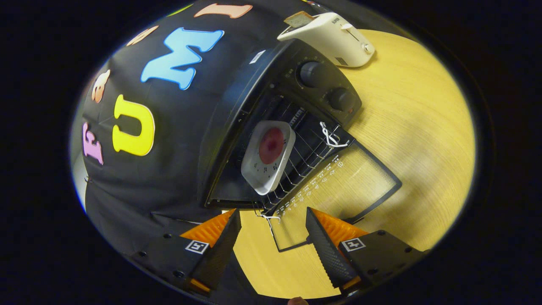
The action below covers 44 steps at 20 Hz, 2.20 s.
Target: Open the toaster oven, put the food inside, and close the toaster oven door.
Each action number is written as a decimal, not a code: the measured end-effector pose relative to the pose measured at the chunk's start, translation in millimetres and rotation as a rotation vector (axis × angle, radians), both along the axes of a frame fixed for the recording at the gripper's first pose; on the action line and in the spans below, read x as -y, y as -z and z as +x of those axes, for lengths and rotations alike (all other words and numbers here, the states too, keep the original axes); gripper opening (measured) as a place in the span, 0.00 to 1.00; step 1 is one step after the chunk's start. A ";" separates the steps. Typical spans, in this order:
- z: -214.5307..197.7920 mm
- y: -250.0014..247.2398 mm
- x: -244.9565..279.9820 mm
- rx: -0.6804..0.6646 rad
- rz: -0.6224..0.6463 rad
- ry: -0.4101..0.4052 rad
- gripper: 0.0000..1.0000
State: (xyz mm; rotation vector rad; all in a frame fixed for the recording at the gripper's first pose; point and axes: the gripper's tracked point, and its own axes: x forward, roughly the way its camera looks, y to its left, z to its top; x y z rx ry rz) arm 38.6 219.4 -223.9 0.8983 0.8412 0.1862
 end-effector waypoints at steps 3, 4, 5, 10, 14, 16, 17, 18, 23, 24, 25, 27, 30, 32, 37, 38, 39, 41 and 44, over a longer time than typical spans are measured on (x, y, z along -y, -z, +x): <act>-16.9 0.3 9.4 0.055 -0.174 -0.104 0.97; -21.1 5.4 15.6 0.069 -0.272 -0.149 0.97; -27.1 10.1 21.7 0.091 -0.370 -0.205 0.98; -49.2 36.4 34.7 0.138 -0.675 -0.365 0.98; -68.2 62.9 29.8 0.056 -0.749 -0.430 0.98; -75.9 78.8 27.1 0.014 -0.772 -0.456 0.98; -78.9 89.3 26.8 -0.014 -0.782 -0.468 0.98; -82.7 100.2 30.2 -0.049 -0.798 -0.474 0.98; -69.9 119.9 39.0 -0.091 -0.890 -0.444 0.99; -66.3 121.6 39.2 -0.092 -0.905 -0.437 0.99; -63.1 122.8 37.8 -0.094 -0.911 -0.434 0.99; -58.6 126.5 32.7 -0.101 -0.908 -0.437 0.99; -52.0 129.7 24.7 -0.102 -0.913 -0.444 0.99; -47.8 131.7 24.4 -0.107 -0.931 -0.453 0.99; -45.0 125.6 22.6 -0.127 -0.875 -0.407 0.99; -45.3 122.1 22.5 -0.123 -0.862 -0.401 0.99; -45.8 118.0 22.6 -0.121 -0.851 -0.399 0.99; -46.8 108.1 22.7 -0.097 -0.849 -0.398 0.99; -48.2 83.1 21.2 -0.018 -0.872 -0.392 0.99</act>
